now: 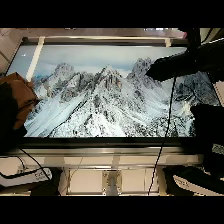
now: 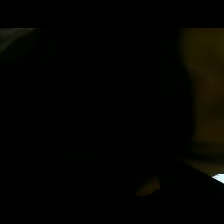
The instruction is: Fold the clothes and pants, and hang the long-sleeved shirts on hangers.
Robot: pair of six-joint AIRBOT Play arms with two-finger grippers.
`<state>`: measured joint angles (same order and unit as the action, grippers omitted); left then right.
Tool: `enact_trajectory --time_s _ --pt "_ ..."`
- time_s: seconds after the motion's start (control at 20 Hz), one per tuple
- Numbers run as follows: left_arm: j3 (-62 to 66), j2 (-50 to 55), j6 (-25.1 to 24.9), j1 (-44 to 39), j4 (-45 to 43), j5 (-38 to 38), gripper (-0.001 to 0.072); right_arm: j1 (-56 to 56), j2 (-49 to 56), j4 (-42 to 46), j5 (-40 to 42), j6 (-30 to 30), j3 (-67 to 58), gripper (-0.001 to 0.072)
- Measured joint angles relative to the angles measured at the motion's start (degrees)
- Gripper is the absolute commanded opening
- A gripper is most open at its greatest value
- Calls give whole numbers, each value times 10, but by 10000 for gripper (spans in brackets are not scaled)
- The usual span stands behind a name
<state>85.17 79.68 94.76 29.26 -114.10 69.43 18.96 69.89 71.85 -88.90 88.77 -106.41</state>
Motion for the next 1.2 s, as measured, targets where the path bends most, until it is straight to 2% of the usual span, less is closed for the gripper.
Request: enact_trajectory --time_s 0.2,0.45,0.5,0.55,0.8,0.95,1.05,1.2 --pt "0 61 1 66 82 0 693 0 33 5 1 0 0 6" --pt "0 125 -6 61 143 -41 682 0 77 6 1 0 0 6" --pt "0 134 -7 57 151 -51 460 0 83 6 1 0 0 5" --pt "0 140 -9 54 155 -62 24 0 88 5 1 0 0 6" --pt "0 143 -23 48 152 -80 24 0 98 4 -12 1 0 6" --pt "1 96 -30 43 159 -70 24 0 100 7 -45 1 0 5" --pt "1 39 -40 30 213 -67 24 0 95 19 -77 1 0 5" --pt "1 -62 -94 -16 381 -64 24 0 72 63 -111 -1 -2 5"
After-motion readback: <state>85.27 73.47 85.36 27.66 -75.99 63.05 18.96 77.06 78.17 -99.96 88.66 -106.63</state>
